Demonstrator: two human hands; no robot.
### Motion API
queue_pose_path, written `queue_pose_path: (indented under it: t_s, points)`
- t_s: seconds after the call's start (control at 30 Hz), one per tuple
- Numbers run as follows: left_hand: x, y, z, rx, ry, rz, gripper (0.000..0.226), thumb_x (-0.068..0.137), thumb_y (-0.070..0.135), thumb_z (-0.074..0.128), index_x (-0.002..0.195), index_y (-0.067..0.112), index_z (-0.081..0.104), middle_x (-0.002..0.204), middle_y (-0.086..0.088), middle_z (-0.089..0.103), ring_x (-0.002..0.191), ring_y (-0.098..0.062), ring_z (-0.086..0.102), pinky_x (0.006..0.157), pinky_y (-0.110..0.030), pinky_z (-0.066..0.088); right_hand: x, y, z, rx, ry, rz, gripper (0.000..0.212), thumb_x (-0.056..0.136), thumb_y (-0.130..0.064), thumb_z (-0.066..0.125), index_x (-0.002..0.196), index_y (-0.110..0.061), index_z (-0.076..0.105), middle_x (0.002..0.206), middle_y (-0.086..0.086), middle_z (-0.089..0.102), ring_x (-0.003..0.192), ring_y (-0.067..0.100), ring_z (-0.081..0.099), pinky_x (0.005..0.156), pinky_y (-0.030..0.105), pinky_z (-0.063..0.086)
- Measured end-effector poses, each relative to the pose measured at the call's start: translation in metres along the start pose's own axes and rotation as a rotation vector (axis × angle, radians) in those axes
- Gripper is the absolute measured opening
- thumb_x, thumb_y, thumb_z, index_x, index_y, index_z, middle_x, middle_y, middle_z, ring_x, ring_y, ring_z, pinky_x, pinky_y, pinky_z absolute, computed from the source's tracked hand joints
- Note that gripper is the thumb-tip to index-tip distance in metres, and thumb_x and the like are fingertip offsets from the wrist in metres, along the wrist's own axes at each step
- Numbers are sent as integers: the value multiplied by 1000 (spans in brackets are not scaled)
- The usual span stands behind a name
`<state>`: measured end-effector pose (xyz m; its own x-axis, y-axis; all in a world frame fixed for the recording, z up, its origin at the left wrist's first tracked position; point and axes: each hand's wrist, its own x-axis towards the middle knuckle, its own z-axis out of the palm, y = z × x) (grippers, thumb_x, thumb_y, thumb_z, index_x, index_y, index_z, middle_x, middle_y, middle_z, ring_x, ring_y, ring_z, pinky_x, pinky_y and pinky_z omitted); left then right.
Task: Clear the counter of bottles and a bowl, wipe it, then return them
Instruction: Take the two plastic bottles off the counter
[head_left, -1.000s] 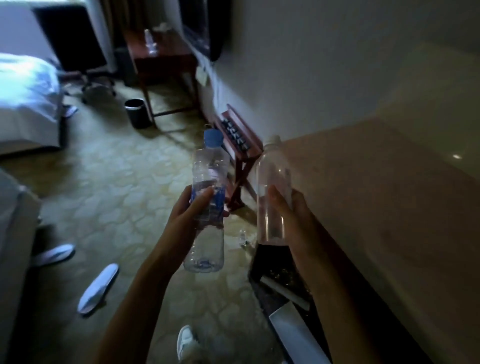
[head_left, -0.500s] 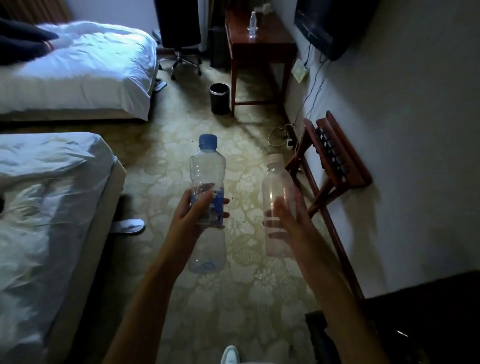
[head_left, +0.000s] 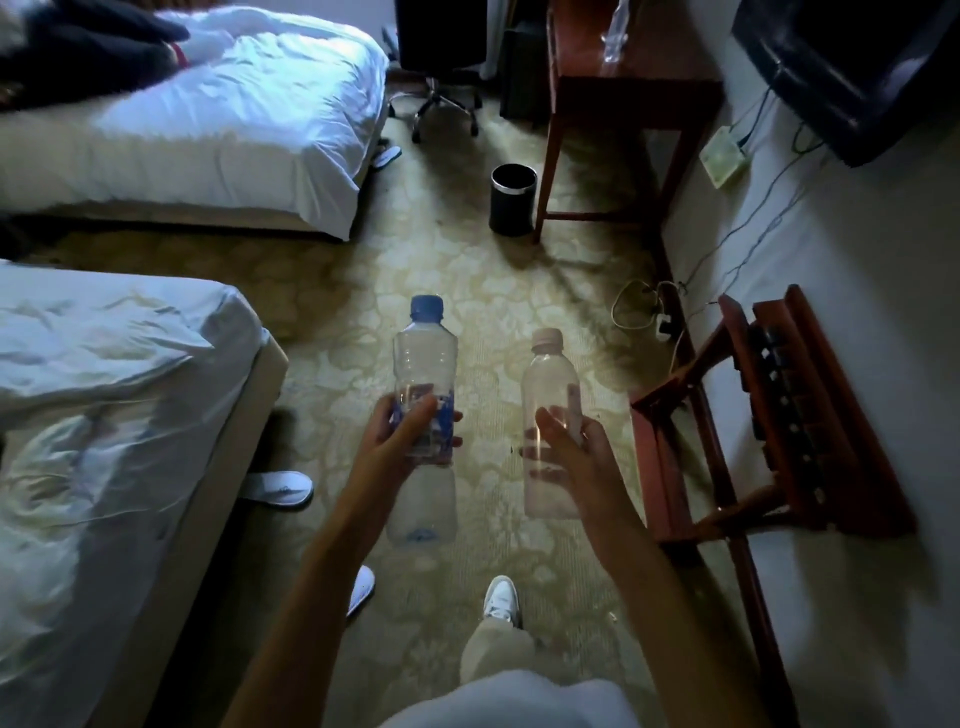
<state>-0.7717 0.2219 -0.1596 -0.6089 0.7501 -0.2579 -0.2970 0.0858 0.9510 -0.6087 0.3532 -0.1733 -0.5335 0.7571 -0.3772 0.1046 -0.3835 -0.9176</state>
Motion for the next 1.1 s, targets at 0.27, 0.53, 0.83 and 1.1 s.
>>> queue_pose_path:
  t_s: [0.27,0.53,0.83,1.1]
  points:
    - [169,67,-6,9,31,43,45,90,41,59,127,17,51,110,-12,72,91,-28,72,72,-35,56,182,-89,37,-69,-96,-27,80,66,-52,78,131,-14,52,119,9,66,83,14,74,62,25,55]
    - [385,85,-37,-38,55,-30,49,89,40,62,129,13,51,108,-16,72,88,-29,71,69,-34,56,378,-121,85,-126,-32,35,99,51,-68,77,127,-10,53,105,6,71,86,19,74,68,33,56]
    - [647,207,-52,36,-100,25,47,86,39,61,126,15,53,108,-13,73,86,-27,73,66,-29,56,588,-251,147,-58,83,-62,79,63,-58,77,126,-19,51,109,3,71,91,17,73,88,46,56]
    - [856,230,-36,84,-173,-35,45,88,38,61,127,18,52,109,-11,72,90,-28,73,69,-28,56,778,-281,171,-18,113,7,67,70,-49,72,126,-22,47,116,3,67,91,13,72,82,33,55]
